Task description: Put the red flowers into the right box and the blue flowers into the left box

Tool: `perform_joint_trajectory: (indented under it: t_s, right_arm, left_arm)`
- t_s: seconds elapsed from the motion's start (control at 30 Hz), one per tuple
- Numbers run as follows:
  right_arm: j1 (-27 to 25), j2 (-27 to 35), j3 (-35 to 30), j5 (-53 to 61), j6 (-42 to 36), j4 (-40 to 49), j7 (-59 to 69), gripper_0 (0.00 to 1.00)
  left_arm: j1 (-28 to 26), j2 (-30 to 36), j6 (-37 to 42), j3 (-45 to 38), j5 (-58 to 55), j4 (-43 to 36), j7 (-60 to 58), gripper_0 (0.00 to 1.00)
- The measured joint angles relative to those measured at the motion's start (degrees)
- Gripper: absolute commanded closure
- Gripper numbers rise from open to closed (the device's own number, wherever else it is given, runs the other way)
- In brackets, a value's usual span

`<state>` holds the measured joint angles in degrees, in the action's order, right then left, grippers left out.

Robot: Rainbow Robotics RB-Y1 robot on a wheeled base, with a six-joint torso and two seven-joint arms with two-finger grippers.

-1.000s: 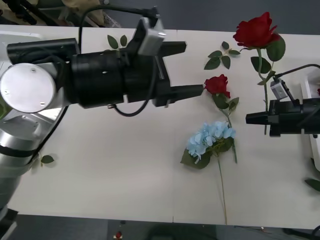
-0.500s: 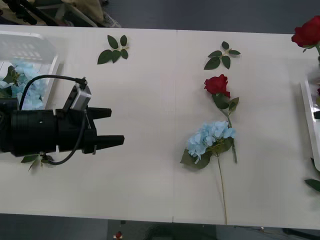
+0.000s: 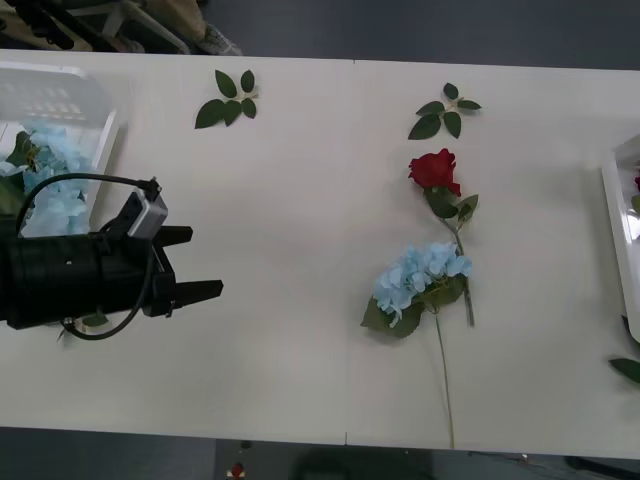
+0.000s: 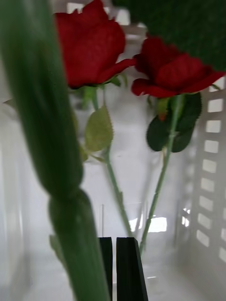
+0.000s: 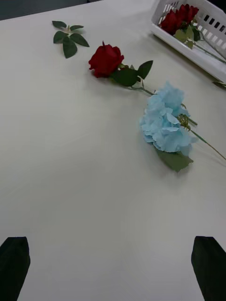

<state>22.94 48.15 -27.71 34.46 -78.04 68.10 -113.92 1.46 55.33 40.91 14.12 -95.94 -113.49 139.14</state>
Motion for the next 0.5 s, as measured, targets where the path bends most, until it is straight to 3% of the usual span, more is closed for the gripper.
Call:
perform_joint_trajectory:
  t_s: [0.2, 0.5]
  right_arm:
    - [-1.3, 0.0, 0.0, -1.5, 4.0, 0.0, 3.3, 1.00]
    - [-7.8, 0.2, 1.8, -2.5, 4.2, 0.0, 3.4, 1.00]
  left_arm:
    - [0.0, -5.3, 0.0, -0.5, -4.0, 0.0, 12.7, 0.00]
    - [-2.4, -14.4, 5.5, -6.1, -5.5, 0.0, 13.7, 0.00]
